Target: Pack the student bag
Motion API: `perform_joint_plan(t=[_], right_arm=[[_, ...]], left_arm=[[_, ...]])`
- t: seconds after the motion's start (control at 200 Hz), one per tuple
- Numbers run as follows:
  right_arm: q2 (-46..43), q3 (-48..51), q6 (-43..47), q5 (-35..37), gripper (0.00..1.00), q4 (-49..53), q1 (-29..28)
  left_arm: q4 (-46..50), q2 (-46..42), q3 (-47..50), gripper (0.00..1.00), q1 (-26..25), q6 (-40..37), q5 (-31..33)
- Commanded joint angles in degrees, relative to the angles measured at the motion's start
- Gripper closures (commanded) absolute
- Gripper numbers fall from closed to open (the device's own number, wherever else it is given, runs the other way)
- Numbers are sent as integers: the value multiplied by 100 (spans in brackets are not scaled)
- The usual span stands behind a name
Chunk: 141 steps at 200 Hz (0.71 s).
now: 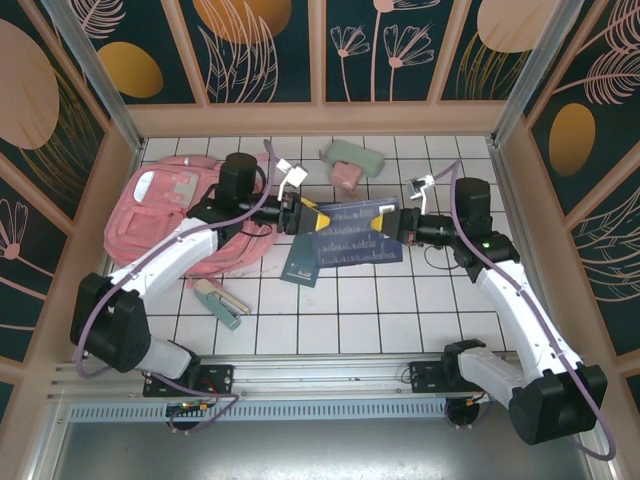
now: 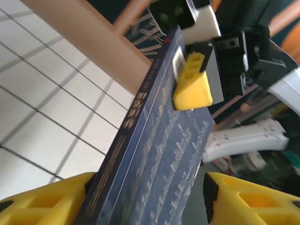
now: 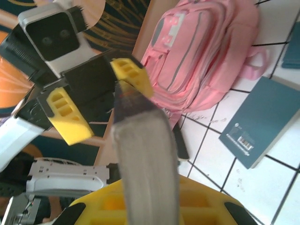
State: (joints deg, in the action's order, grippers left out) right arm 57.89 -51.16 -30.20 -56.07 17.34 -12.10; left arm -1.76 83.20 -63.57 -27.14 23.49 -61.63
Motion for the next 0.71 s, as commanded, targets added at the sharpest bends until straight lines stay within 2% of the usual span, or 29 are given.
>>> perform_joint_plan(t=[0.0,0.06,0.155,0.22,0.28,0.315,0.385,0.54,0.616,0.701], right_arm=[[-212,153,-12,495,100,64,225],[-268,239,-34,718,100,63,273],[-239,251,143,1050,100,256,283],[-218,274,212,1189,100,276,252],[-185,286,182,1508,100,339,223],[-167,322,165,1610,100,322,217],[-135,480,65,1611,100,126,193],[17,646,-4,1608,100,-72,155],[18,671,47,1599,100,-93,133],[15,656,152,1657,100,-24,62]], left_arm=[[243,-392,73,38,327,-161,1015],[511,-486,58,38,507,-110,1777],[1867,-339,-429,36,551,-292,4299],[2705,-110,-740,36,521,-528,5505],[3130,83,-851,35,433,-675,6747],[3314,222,-887,35,396,-774,7225],[3636,601,-1032,35,369,-803,7715],[3698,1240,-1175,36,323,-772,8121],[3770,1548,-1294,36,323,-782,8169],[3688,1735,-1308,36,323,-730,7930]])
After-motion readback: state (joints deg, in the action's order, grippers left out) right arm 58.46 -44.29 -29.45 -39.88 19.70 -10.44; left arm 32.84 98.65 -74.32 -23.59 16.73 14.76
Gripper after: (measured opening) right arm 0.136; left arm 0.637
